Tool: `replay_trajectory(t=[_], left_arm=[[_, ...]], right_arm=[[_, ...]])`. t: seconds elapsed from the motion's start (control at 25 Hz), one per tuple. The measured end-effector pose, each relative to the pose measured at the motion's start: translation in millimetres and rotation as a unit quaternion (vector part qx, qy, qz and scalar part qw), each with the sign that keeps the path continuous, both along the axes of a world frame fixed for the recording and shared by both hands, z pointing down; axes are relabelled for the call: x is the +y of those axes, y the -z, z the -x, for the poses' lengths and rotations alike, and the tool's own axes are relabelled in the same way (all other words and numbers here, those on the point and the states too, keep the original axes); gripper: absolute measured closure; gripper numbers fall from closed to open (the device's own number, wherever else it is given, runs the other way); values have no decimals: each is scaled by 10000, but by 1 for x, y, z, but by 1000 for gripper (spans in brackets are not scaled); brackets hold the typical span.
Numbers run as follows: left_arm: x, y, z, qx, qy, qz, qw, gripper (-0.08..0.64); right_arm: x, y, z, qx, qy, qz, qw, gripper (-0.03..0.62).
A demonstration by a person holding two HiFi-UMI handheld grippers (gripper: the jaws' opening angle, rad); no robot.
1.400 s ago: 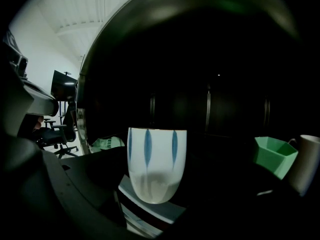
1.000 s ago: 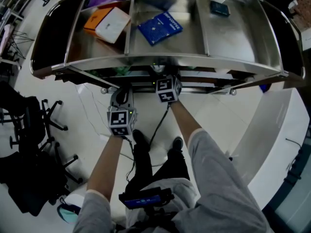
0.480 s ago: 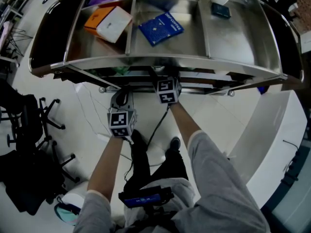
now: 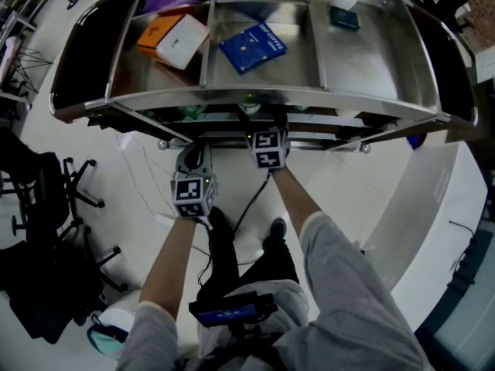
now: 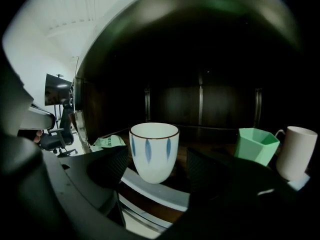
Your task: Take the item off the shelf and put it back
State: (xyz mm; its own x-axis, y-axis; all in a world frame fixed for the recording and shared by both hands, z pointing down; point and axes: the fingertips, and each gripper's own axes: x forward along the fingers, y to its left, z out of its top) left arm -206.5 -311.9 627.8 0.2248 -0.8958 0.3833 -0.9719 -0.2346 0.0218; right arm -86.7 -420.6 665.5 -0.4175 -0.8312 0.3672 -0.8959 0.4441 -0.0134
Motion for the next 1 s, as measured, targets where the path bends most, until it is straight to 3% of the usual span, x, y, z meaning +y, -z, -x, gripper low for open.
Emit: replay_trajectory(t=[0.36, 0.76, 1.0], left_arm=[[36, 35, 4, 19, 22, 43, 10000, 555], [100, 87, 13, 16, 291, -39, 9996, 555], [122, 123, 17, -30, 300, -193, 9994, 555]], right_arm=[[72, 43, -28, -15, 243, 302, 9992, 213], [161, 113, -101, -134, -53, 306, 9994, 564], [192, 133, -143, -265, -205, 347, 9988, 583]])
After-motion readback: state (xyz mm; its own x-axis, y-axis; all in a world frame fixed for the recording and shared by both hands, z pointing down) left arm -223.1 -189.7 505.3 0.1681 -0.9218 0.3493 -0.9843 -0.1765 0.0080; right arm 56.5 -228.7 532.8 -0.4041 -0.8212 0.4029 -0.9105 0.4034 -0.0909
